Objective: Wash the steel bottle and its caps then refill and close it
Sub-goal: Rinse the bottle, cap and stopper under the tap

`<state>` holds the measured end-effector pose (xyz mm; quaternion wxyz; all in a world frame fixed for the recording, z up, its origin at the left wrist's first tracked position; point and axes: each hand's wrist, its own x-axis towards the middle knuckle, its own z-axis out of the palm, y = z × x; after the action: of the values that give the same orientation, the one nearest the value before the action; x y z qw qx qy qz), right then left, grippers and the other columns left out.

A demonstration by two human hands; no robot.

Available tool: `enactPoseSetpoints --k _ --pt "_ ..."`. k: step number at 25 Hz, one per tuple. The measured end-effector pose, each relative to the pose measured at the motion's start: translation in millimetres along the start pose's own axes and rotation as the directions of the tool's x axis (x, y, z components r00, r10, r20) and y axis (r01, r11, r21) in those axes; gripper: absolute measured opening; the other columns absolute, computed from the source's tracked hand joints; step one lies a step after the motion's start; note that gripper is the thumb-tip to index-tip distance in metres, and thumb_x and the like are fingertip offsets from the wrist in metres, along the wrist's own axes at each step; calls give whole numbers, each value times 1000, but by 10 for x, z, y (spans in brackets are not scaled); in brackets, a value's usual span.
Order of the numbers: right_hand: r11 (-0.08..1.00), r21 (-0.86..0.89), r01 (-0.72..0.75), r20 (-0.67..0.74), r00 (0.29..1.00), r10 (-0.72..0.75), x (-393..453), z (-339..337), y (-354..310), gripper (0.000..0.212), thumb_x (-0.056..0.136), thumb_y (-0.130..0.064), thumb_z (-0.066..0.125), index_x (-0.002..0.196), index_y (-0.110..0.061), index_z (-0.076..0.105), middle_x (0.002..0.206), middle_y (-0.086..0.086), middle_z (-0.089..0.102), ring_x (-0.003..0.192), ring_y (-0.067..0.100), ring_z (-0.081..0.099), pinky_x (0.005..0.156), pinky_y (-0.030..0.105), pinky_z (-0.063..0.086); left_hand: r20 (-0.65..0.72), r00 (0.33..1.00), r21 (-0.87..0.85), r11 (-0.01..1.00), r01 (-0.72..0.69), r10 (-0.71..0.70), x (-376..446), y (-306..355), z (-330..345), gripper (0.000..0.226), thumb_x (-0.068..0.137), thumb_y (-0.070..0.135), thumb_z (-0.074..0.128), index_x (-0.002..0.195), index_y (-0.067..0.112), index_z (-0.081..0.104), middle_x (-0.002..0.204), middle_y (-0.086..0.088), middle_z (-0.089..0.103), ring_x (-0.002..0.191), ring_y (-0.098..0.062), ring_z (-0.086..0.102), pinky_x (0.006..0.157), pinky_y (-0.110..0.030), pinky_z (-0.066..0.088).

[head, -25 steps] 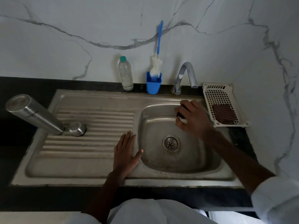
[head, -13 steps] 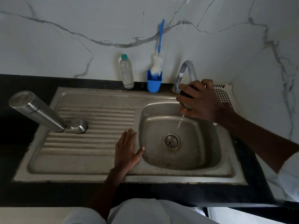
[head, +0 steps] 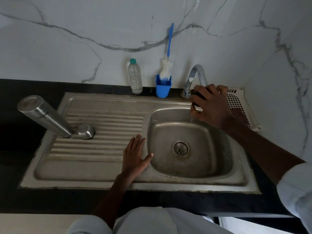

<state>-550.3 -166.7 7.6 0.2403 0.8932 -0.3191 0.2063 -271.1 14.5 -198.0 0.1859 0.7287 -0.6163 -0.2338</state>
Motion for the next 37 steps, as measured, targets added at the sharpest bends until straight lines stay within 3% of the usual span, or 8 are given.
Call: enactPoseSetpoints --k 3,5,7,8,10,15,19,37 --pt "922 139 -363 232 917 326 -82 199 -226 30 91 -42 63 114 -24 62 119 1 60 107 24 57 90 43 34 0 1000 -84 996 22 -22 45 -10 -28 89 82 78 42 159 33 38 173 12 18 161 -15 8 127 -45 18" --pt "501 268 -823 491 564 664 -153 331 -481 34 96 -50 62 114 -21 58 110 1 61 101 19 59 88 39 39 -22 999 -256 966 40 -48 59 -18 -84 80 82 72 52 150 30 51 166 9 35 155 -15 26 124 -45 32" --pt "-99 296 -950 772 178 610 -225 438 -743 32 99 -44 64 106 -13 63 99 8 65 89 22 61 75 33 44 -71 995 -477 878 24 -65 2 -16 -178 61 85 55 66 141 32 57 152 6 51 136 -9 51 110 -38 48" --pt "-324 279 -904 872 97 480 -272 500 -885 24 99 -34 66 101 -10 65 93 12 65 80 22 59 66 30 45 -117 990 -517 856 2 -73 -46 -36 -220 55 86 50 68 137 32 58 145 5 56 127 -6 56 106 -31 50" --pt "-460 272 -845 931 111 348 -342 651 -1209 7 94 -15 72 92 -10 67 85 14 66 66 20 55 52 24 45 -222 969 -473 881 -12 -106 -137 -193 -315 52 89 51 64 135 27 64 137 4 62 123 -7 58 106 -19 45" --pt "-57 492 -869 782 412 468 -77 904 -2070 41 71 -18 91 104 -28 69 96 -7 73 85 6 68 76 16 51 -454 883 -185 982 39 -121 -310 -804 -619 36 94 31 55 123 16 70 122 -3 70 113 -25 64 100 -33 47" --pt "10 623 -782 714 574 401 444 984 -2688 52 74 -14 88 120 -25 69 110 -7 72 98 6 67 86 20 52 -472 872 -22 991 136 -130 -596 -1230 -873 34 94 21 59 126 15 68 129 -4 67 119 -24 62 102 -36 45" --pt "362 589 -723 603 691 399 1002 1295 -3522 70 80 -18 83 142 -15 51 141 6 56 120 30 61 93 45 55 -308 931 97 968 233 -194 -578 -1503 -1483 13 98 33 61 105 29 71 90 10 71 85 -8 65 79 -25 52"
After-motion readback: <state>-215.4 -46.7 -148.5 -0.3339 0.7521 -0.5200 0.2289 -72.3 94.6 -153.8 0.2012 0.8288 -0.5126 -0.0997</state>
